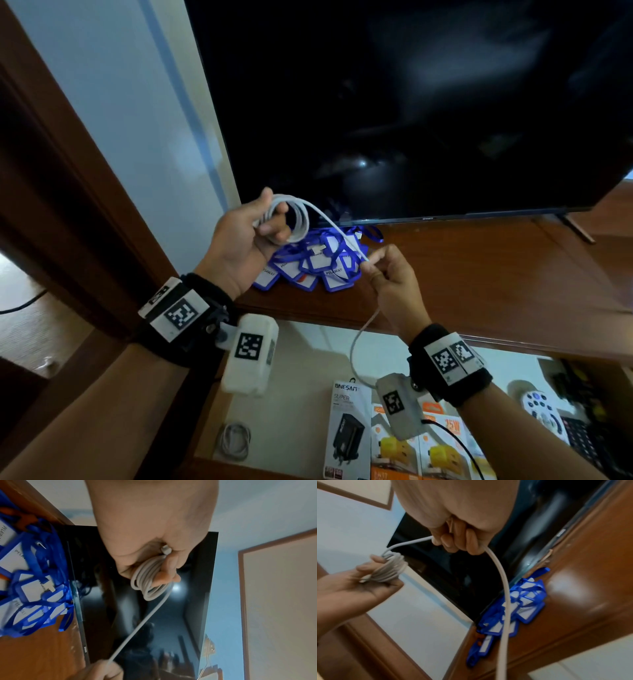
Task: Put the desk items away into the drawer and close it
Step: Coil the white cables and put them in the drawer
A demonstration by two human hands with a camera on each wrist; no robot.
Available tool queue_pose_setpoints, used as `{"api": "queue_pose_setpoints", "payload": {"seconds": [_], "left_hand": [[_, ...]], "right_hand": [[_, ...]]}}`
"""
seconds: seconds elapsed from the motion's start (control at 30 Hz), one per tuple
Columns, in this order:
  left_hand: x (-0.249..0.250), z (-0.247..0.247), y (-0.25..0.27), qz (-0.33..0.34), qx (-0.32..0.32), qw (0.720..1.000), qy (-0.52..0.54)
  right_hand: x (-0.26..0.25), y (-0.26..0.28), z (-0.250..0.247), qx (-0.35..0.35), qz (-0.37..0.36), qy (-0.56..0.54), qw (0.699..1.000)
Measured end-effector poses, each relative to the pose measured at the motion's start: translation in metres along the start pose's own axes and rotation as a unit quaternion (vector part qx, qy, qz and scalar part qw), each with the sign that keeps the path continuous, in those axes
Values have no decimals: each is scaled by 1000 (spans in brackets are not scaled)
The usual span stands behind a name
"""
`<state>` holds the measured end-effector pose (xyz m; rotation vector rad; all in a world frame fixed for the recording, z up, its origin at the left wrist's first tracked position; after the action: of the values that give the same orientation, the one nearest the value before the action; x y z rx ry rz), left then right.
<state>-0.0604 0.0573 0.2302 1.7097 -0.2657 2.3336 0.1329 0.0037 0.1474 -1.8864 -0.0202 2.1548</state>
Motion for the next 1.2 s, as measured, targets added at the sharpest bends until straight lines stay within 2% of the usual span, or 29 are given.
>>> {"api": "queue_pose_setpoints", "payload": {"seconds": [0.1, 0.2, 0.3, 0.4, 0.5, 0.6, 0.73, 0.8, 0.93, 1.13, 1.2], "left_hand": [[2, 0, 2, 28, 27, 999, -13], [-6, 7, 5, 49, 35, 994, -96], [-9, 12, 8, 77, 55, 971, -220], [-15, 11, 8, 75, 74, 946, -308], [-19, 12, 9, 88, 67, 913, -392], [-25, 15, 11, 81, 48, 898, -431], [-33, 20, 10, 82, 8, 876, -476], [-35, 23, 11, 78, -22, 877, -474], [-39, 38, 21, 67, -116, 908, -398], [-42, 39, 20, -4, -133, 942, -309], [-42, 35, 19, -26, -116, 959, -257]], "right_hand": [[4, 0, -3, 22, 14, 25, 999], [5, 1, 4, 16, 30, 85, 996], [4, 4, 17, -31, 14, 178, 983], [1, 7, 28, -70, -36, 227, 971], [-4, 8, 35, -110, -70, 237, 963], [-11, 10, 44, -149, -90, 230, 957], [-31, 9, 45, -129, -134, 191, 964], [-41, 8, 42, -117, -153, 174, 966], [-48, 1, 32, -80, -152, 135, 976], [-43, 3, 28, -35, -143, 91, 985], [-40, 4, 27, -33, -129, 46, 990]]}}
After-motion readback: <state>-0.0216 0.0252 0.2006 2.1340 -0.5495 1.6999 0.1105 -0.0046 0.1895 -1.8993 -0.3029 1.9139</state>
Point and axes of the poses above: each hand's wrist, its own y-axis away from the middle knuckle, its own z-axis out of the palm, x = y × z, the point moved 7 cm from there along -y, towards the middle knuckle, and after that the axes turned 9 degrees about -y, right-handed, at the moved point
